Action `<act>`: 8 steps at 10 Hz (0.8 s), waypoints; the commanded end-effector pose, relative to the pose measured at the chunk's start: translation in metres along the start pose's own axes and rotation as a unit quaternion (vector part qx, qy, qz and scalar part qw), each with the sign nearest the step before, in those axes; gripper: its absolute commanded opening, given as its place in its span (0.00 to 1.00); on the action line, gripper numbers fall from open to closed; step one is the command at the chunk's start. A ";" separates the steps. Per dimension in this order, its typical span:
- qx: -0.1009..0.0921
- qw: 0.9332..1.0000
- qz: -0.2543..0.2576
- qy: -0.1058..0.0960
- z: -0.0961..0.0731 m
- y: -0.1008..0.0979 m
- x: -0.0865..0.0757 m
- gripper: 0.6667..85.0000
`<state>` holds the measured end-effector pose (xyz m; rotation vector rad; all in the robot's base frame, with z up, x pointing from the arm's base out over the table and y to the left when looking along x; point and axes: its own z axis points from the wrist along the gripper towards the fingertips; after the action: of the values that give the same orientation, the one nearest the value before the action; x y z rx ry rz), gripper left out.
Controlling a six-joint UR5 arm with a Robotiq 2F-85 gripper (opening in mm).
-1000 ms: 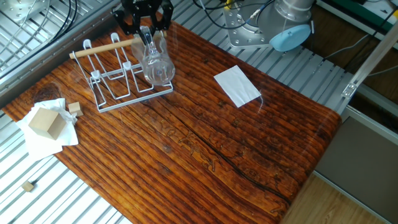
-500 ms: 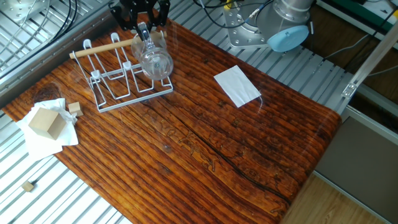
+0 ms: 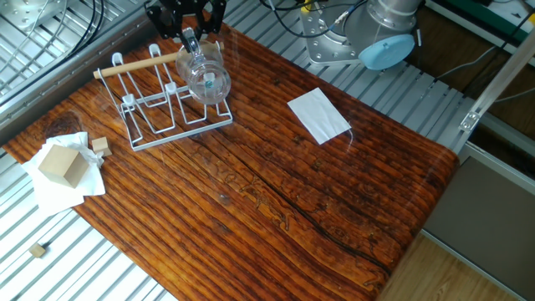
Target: Put the cup on the cup rack
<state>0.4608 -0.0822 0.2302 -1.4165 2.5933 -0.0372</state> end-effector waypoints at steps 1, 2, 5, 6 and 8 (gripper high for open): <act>0.009 1.000 0.004 -0.001 0.002 -0.003 -0.008 0.00; 0.010 1.000 0.000 0.000 0.001 -0.004 -0.006 0.00; 0.011 1.000 -0.004 0.000 -0.002 -0.006 -0.001 0.00; 0.013 1.000 -0.004 -0.002 0.000 -0.007 -0.001 0.00; 0.013 1.000 -0.003 -0.007 0.001 -0.007 -0.003 0.00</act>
<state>0.4655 -0.0856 0.2294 -1.4207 2.5842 -0.0728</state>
